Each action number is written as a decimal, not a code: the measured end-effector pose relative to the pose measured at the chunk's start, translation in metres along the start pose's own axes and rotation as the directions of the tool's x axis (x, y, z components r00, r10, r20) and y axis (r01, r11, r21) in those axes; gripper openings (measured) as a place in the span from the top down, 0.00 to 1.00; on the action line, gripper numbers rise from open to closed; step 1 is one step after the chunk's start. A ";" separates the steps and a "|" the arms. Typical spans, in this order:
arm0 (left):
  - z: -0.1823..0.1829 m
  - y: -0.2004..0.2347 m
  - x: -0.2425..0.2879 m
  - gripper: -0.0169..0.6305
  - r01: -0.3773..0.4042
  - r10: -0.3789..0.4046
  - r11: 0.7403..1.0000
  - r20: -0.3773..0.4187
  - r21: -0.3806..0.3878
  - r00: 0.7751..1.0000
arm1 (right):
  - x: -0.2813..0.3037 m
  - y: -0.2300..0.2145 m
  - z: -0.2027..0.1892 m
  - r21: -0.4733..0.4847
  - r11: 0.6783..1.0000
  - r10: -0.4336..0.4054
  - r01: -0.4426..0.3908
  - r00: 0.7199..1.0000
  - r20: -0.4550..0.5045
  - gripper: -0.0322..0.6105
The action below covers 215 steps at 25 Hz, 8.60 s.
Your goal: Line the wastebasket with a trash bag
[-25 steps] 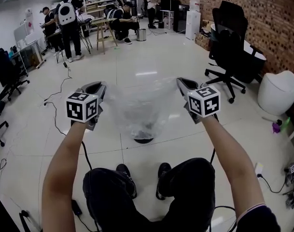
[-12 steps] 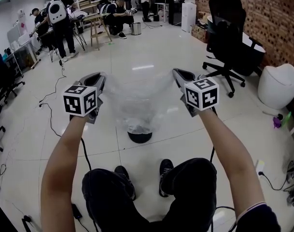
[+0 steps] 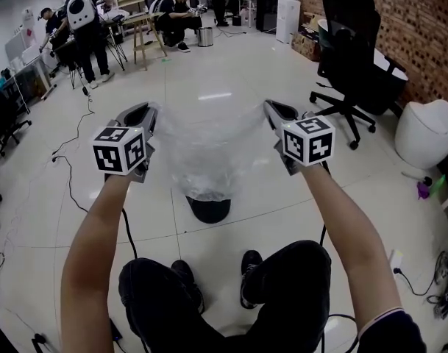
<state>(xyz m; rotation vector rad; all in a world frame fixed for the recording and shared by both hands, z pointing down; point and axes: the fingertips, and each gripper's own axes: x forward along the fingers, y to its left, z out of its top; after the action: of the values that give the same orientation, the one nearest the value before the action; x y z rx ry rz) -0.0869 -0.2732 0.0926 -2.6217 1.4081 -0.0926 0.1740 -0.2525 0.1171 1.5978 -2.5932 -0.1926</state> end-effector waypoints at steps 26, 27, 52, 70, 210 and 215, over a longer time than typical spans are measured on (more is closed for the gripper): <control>-0.124 0.063 0.083 0.96 -0.036 0.025 0.988 -0.074 -0.152 0.997 | 0.117 -0.034 -0.092 0.103 0.993 0.057 -0.049 0.995 -0.079 0.95; -0.133 0.063 0.083 0.96 -0.039 0.025 0.987 -0.088 -0.159 0.996 | 0.119 -0.031 -0.099 0.106 0.993 0.064 -0.055 0.994 -0.088 0.95; -0.318 0.041 0.069 0.96 -0.048 -0.047 0.971 -0.384 -0.234 0.922 | 0.134 0.000 -0.268 0.207 0.975 0.134 -0.075 0.948 -0.288 0.95; -0.401 0.052 0.080 0.96 -0.033 -0.096 0.976 -0.568 -0.214 0.818 | 0.149 -0.003 -0.357 0.243 0.968 0.159 -0.062 0.900 -0.406 0.95; -0.381 0.065 0.034 0.84 -0.066 -0.086 0.970 -0.582 -0.235 0.809 | 0.149 0.013 -0.337 0.264 0.956 0.227 -0.126 0.889 -0.398 0.83; -0.371 0.047 0.074 0.79 0.013 -0.167 0.962 -0.555 -0.271 0.815 | 0.178 0.028 -0.328 0.274 0.943 0.291 -0.191 0.871 -0.396 0.82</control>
<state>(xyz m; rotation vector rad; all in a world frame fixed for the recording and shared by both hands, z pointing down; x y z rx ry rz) -0.1331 -0.4031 0.4477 -3.0313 1.5352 -0.8398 0.1159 -0.4192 0.4471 1.1730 -2.4824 0.4449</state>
